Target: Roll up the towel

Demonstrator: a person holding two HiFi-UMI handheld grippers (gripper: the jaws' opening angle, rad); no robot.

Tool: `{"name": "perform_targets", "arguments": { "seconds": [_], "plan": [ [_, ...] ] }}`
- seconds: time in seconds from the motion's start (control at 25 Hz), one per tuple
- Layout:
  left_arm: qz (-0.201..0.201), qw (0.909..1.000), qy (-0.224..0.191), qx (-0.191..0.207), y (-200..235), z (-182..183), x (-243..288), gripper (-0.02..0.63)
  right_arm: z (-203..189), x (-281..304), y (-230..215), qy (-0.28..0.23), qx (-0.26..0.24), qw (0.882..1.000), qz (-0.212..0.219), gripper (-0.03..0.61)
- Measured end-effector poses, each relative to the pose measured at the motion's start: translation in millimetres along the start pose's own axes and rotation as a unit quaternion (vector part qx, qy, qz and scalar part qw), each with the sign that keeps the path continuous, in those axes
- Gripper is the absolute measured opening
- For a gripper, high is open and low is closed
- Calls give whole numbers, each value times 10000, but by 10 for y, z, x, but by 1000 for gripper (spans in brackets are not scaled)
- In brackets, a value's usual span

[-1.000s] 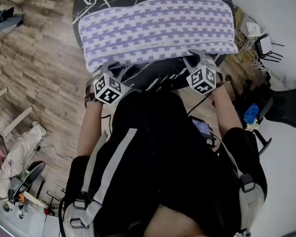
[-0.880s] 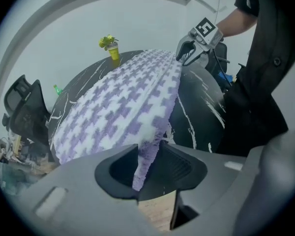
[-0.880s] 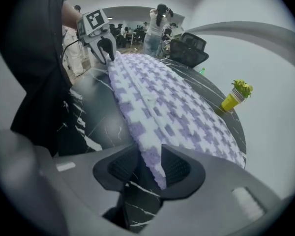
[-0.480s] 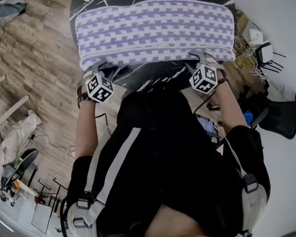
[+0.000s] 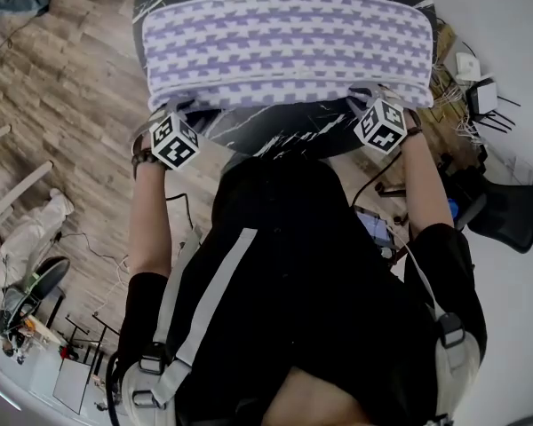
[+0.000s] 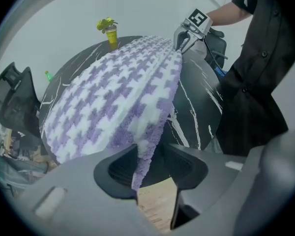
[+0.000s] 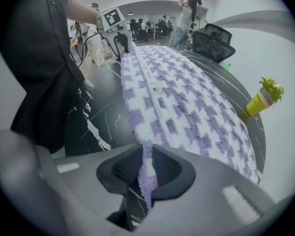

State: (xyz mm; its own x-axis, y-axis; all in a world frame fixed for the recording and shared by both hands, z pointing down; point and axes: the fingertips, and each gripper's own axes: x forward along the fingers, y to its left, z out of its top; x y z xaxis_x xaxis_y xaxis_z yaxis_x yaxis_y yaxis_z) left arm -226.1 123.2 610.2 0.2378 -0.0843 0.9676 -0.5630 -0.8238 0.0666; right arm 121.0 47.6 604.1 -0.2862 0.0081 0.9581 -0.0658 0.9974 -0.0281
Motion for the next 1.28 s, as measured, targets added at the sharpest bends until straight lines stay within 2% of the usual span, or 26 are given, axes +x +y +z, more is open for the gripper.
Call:
{"name": "perform_targets", "arguments": {
  "seconds": [0.04, 0.08, 0.24, 0.36, 0.44, 0.68, 0.88, 1.0, 1.28],
  "plan": [
    [-12, 10000, 46, 18, 36, -12, -41, 163, 35, -19, -13, -10, 53, 10000, -16, 67],
    [8, 9999, 97, 60, 78, -17, -73, 94, 65, -37, -23, -26, 108, 9999, -37, 61],
    [-75, 9997, 149, 204, 210, 38, -29, 66, 55, -3, -94, -1, 156, 9989, -444, 49],
    [-87, 9999, -18, 76, 221, 28, -28, 38, 49, 28, -58, 74, 196, 9967, -781, 38],
    [-91, 9999, -25, 49, 189, -11, -87, 37, 78, 0, -7, 104, 241, 9961, -845, 37],
    [-380, 9993, -18, -26, -32, 31, 1, 38, -124, -27, 115, 200, 366, 9975, -575, 38],
    [-764, 9960, -70, -468, -52, 45, -111, 40, -78, -130, 86, 187, 455, 9980, -386, 38],
    [-872, 9929, -92, -807, 29, 99, -204, 43, -24, -208, -50, 127, 496, 9980, -362, 40],
    [-934, 9917, 32, -882, 365, 284, -357, 44, 130, -257, -459, 82, 336, 9988, -344, 46]
  ]
}}
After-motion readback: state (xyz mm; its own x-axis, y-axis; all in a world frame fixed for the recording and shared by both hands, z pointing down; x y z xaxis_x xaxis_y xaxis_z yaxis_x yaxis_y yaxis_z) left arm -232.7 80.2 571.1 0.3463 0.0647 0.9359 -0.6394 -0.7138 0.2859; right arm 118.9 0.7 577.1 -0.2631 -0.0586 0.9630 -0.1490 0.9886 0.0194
